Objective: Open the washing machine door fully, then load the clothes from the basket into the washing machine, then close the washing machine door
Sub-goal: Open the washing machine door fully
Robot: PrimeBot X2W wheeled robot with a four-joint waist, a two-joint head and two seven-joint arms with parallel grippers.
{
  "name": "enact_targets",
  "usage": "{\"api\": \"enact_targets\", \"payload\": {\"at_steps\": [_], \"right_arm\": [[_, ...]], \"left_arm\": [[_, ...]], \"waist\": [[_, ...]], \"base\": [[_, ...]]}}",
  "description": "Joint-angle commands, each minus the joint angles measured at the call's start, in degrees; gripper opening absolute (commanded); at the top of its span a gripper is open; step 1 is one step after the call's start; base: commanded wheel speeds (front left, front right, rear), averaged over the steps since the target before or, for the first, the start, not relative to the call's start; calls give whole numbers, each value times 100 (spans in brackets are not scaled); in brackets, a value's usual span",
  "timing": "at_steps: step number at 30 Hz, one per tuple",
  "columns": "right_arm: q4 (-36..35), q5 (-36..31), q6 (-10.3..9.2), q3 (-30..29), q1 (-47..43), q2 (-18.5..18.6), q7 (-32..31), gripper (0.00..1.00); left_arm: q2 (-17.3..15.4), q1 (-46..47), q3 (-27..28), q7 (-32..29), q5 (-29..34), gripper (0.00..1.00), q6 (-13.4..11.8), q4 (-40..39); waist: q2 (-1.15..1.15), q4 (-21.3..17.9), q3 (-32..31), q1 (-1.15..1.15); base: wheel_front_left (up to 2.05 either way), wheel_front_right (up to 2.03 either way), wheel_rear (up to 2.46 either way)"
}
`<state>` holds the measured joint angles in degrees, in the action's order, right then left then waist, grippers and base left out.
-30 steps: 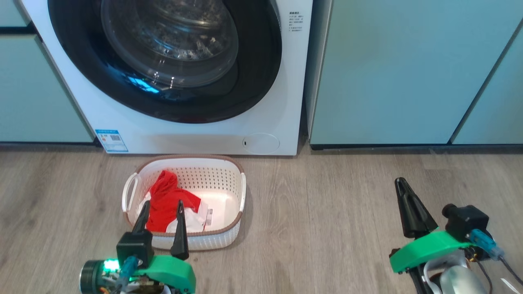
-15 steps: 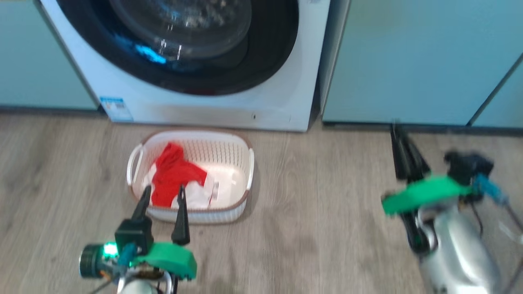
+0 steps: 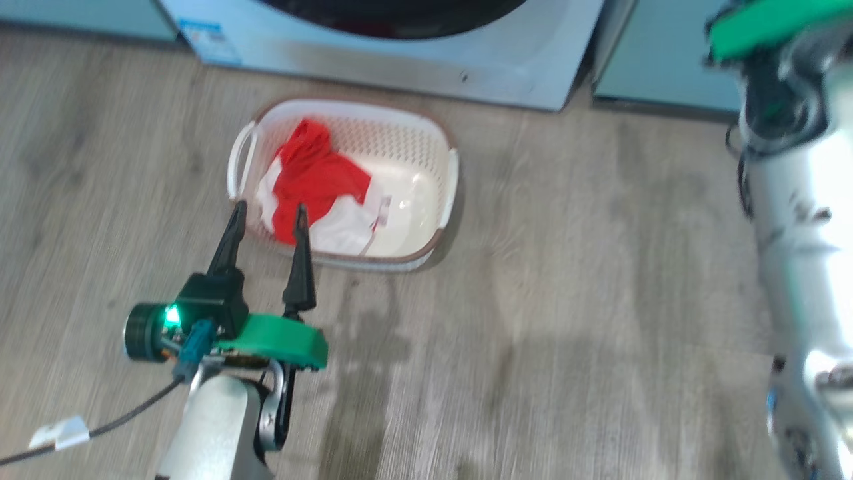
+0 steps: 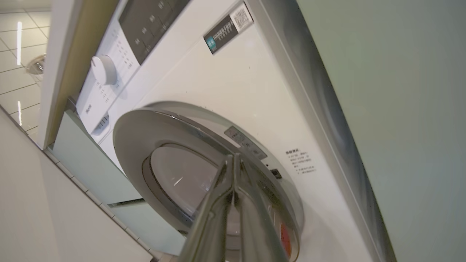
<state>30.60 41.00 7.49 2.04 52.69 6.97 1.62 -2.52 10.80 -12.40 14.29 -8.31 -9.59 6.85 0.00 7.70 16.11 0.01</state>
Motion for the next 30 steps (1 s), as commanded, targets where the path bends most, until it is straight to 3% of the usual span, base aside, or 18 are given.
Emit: {"api": "enact_targets", "payload": {"at_steps": [1, 10, 30], "right_arm": [[97, 214, 0, 29, 543, -58, -259, 0], [1653, 732, 0, -266, 2172, -73, -1077, 0], [4076, 647, 0, -883, 4352, 138, -1005, 0]], "left_arm": [[-36, 246, 123, 71, -60, 100, -13, -217], [-36, 513, -58, 71, -221, 100, -66, -273], [-36, 751, -336, 71, -410, 100, -146, -347]], "waist": [[0, 287, 369, -1], [0, 580, 816, -1], [0, 942, 1317, -1]], "base": [[0, 0, 0], [0, 0, 0], [0, 0, 0]]}}
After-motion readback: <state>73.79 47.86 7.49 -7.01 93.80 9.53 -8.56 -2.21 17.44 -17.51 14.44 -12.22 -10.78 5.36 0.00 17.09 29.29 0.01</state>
